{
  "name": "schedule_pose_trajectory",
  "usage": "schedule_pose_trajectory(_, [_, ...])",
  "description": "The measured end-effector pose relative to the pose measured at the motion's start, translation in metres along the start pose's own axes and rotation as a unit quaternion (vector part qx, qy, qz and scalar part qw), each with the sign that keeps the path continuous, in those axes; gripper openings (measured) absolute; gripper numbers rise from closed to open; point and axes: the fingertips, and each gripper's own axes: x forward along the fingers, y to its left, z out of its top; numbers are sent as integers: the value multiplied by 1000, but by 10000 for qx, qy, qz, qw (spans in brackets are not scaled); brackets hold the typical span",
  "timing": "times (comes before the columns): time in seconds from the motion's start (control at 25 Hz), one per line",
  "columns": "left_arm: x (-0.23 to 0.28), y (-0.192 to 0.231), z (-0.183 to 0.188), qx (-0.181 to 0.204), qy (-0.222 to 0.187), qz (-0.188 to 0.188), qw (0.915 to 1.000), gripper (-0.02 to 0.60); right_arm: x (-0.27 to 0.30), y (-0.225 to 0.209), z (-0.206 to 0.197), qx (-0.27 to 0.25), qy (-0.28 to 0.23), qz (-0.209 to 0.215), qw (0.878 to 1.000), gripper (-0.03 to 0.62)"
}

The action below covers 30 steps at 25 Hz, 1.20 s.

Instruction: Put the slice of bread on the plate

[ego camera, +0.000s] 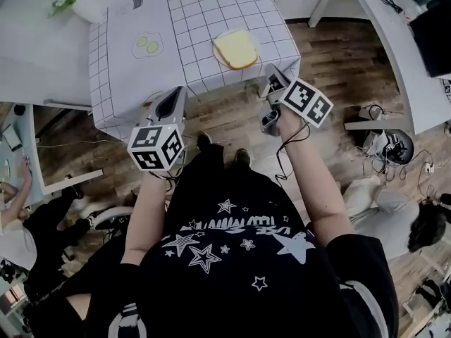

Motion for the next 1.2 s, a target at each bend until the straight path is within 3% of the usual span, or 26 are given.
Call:
schedule_pose_trajectory(0.16, [-21,-9,-6,-13,-74,73,9999,9,-15,5,-11,379,-49,306,9988,21])
schedule_pose_trajectory(0.36, [-49,-14,-29,65,17,53,10000,9,-30,5,-34,545,-79,256,9982,20])
schedule_pose_trajectory(0.88, [-147,-5,-50,-70,-228,-190,9995,9,-112,88,-109,-575,-263,493,9968,20])
schedule_pose_trajectory(1.2, [-189,-52,-77,-145,-341,-726,9967,9,-204,105,-179,-891,-245,345,9951,20])
